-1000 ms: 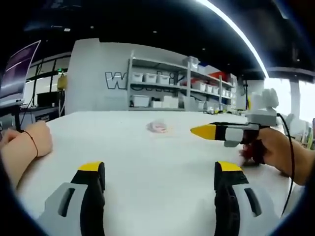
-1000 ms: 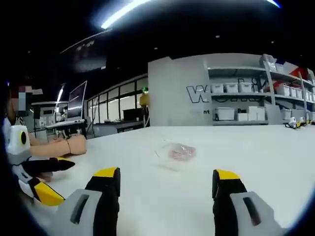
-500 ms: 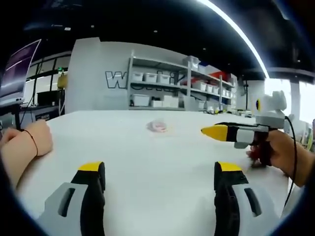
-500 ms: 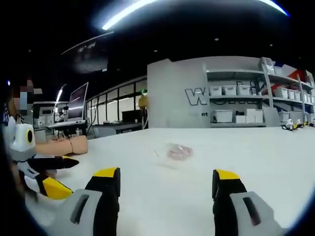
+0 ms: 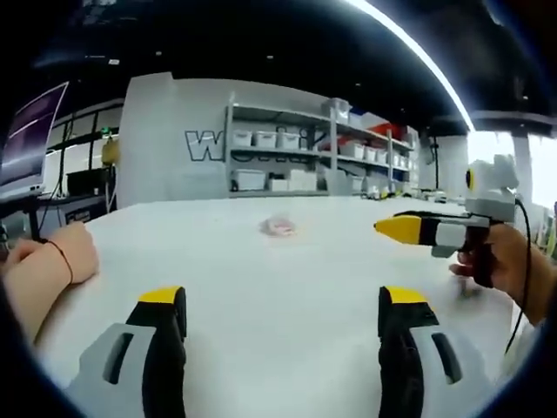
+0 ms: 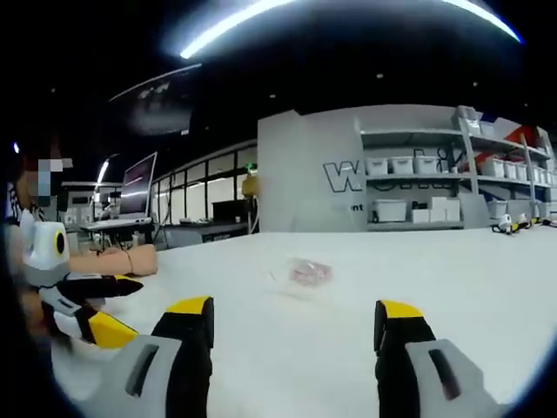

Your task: Open the resealable bag by pulling the two sides of the seal apart until the entire bag opening is separated and visibly accessible.

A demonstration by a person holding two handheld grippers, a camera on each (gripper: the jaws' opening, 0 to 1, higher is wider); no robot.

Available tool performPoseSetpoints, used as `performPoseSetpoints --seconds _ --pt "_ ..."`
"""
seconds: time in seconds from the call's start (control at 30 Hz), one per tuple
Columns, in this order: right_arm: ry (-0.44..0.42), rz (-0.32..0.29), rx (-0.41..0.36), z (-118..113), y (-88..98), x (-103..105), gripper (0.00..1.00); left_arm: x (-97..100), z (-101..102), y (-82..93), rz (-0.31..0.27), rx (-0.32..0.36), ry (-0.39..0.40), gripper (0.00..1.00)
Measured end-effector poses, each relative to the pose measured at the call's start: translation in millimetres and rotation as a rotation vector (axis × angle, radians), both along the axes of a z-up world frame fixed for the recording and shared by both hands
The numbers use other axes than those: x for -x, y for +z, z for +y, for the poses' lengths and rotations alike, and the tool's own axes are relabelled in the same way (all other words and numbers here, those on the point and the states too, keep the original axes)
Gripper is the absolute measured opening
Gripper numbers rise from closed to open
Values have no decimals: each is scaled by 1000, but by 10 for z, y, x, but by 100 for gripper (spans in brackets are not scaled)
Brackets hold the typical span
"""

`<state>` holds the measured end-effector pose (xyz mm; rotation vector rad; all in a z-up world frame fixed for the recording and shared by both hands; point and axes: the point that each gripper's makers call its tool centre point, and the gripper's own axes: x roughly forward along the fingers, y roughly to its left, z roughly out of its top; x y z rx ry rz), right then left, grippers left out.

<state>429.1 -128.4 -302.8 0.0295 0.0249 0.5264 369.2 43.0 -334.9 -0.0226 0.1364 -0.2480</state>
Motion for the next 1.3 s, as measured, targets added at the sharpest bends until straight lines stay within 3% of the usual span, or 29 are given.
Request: performPoseSetpoints --seconds 0.2,0.47,0.53,0.7,0.77,0.8,0.83,0.93,1.0,1.17,1.3 --pt "-21 -16 25 -146 26 101 77 114 -33 76 -15 -68 37 95" --pt "-55 -29 60 -310 -4 161 79 106 166 95 -16 -14 139 99" --pt "-66 -29 71 -355 -22 191 82 106 199 142 -34 -27 161 100" --pt "-132 -45 113 -478 -52 208 100 89 189 161 -44 -88 176 100" --pt "-144 -47 120 -510 -74 199 100 77 167 139 -46 -104 175 100" --pt "-137 22 133 -509 -197 211 100 65 152 105 -44 -110 172 100" --pt "-123 50 146 -473 -259 199 100 52 138 54 -36 -110 166 100" --pt "-122 23 159 -447 -245 197 100 62 145 -66 3 -109 173 100" --pt "-126 7 153 -447 -218 204 100 58 156 47 -51 -102 182 100" --pt "-148 -31 164 -442 -162 150 100 -79 190 39 -37 -83 177 100" --pt "-150 -21 161 -431 -179 119 96 -116 181 38 -55 -116 184 99"
